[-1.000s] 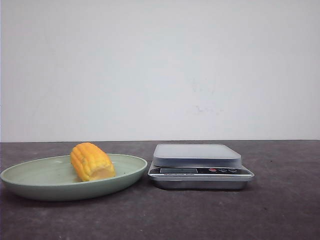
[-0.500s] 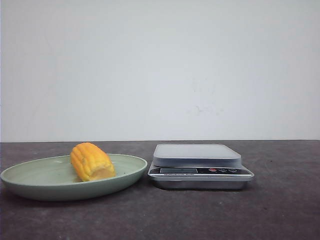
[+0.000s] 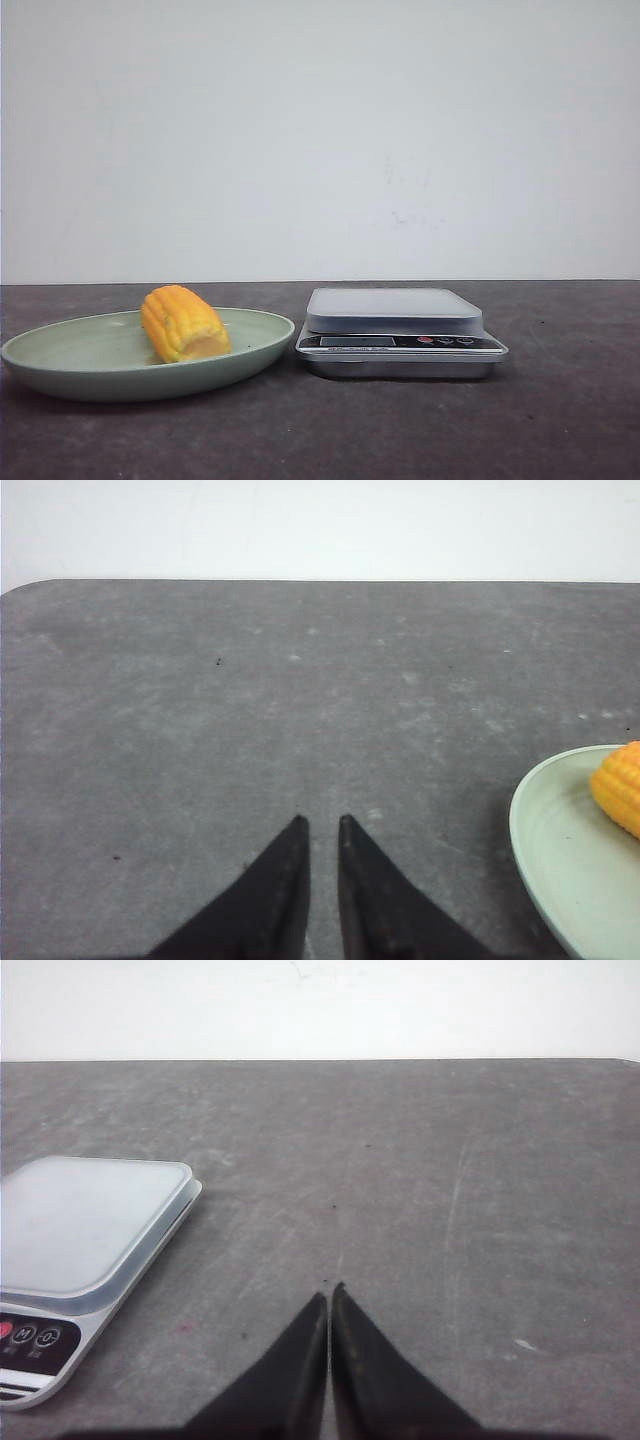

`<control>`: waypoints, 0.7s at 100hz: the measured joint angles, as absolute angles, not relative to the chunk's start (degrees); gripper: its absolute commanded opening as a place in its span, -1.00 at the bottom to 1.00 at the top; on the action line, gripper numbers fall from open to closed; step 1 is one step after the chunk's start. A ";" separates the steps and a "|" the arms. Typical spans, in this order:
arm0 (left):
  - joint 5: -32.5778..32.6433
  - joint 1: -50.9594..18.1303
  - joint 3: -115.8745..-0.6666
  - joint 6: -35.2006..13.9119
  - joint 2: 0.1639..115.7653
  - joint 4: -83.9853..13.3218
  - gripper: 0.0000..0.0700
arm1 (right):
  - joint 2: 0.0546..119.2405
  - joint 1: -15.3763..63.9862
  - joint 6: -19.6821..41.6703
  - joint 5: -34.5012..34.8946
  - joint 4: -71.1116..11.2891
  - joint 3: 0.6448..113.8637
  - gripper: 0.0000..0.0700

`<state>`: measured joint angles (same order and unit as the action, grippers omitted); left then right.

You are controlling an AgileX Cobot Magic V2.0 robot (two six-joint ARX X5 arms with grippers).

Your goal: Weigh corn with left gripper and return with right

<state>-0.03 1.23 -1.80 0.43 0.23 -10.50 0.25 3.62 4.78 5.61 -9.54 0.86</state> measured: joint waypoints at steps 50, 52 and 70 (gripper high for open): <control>-1.93 1.23 -1.80 -11.51 0.23 -10.48 -0.96 | 0.25 3.64 12.82 10.81 -9.08 0.86 -1.00; -1.98 1.23 -1.80 -12.45 0.21 -10.48 -0.95 | 0.25 3.64 13.54 10.90 -9.02 0.86 -1.00; -2.90 1.23 -1.80 -18.00 0.23 -10.31 -0.97 | 0.25 3.64 18.28 11.81 -5.19 0.84 -1.00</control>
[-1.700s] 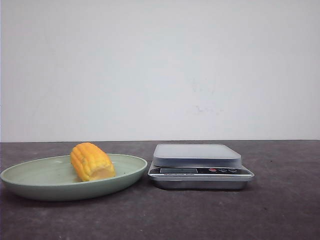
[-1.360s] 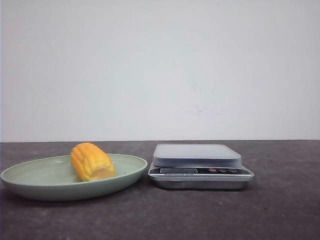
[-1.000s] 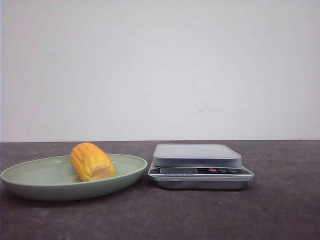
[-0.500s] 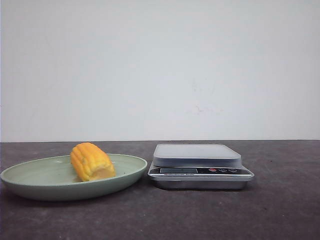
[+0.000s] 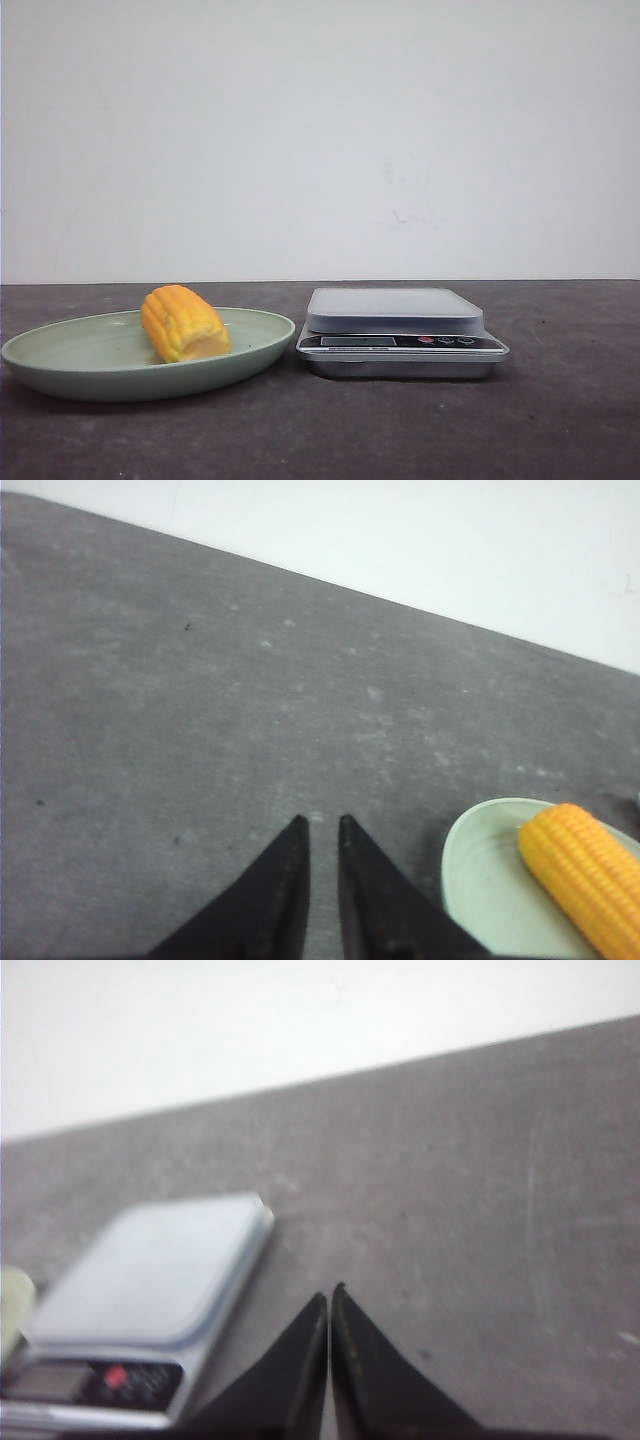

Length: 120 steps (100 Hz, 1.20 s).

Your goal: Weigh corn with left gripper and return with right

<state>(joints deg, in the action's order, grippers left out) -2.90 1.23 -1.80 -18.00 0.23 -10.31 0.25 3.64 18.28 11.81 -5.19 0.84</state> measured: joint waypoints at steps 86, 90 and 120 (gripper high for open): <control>-3.25 0.56 -38.70 -11.94 15.38 -32.62 -0.28 | 15.92 3.64 7.79 4.78 -27.86 35.70 -0.57; -3.25 0.49 -38.70 -11.92 15.44 -33.10 0.21 | 15.88 3.64 7.57 4.84 -27.81 35.70 -0.03; -6.02 -0.01 -38.70 -11.79 15.92 -34.06 0.58 | 15.88 3.64 7.35 7.05 -27.64 35.70 0.75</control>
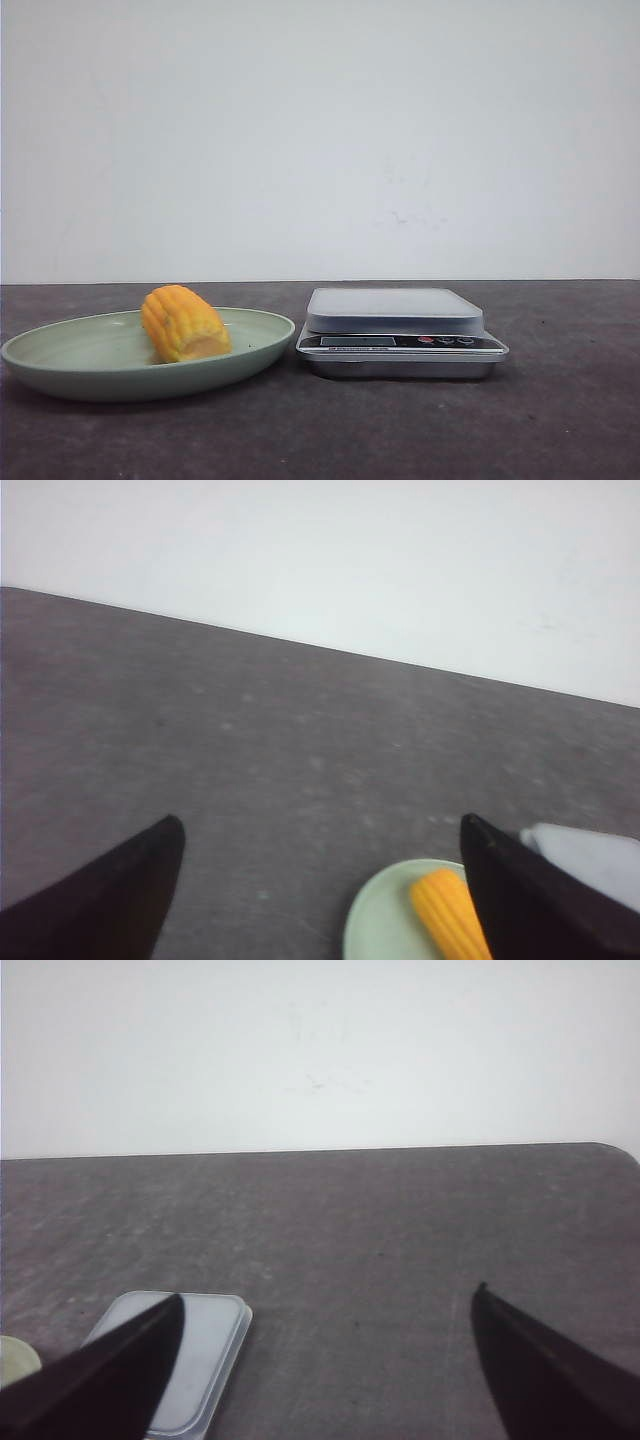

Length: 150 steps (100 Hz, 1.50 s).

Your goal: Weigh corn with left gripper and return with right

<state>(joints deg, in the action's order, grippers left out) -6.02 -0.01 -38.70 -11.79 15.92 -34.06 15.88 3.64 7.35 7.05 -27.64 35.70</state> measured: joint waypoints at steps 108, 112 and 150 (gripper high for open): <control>2.94 -32.97 -55.09 -24.84 76.88 -28.25 0.93 | 16.95 3.64 7.35 10.50 -26.92 35.70 0.75; 3.55 -33.36 -56.10 -24.84 78.89 -29.61 0.93 | 16.95 3.64 7.35 10.50 -26.89 35.70 0.75; 4.40 -35.38 -58.35 -27.03 87.35 -31.11 0.87 | 16.95 3.73 7.35 10.50 -26.74 35.70 0.75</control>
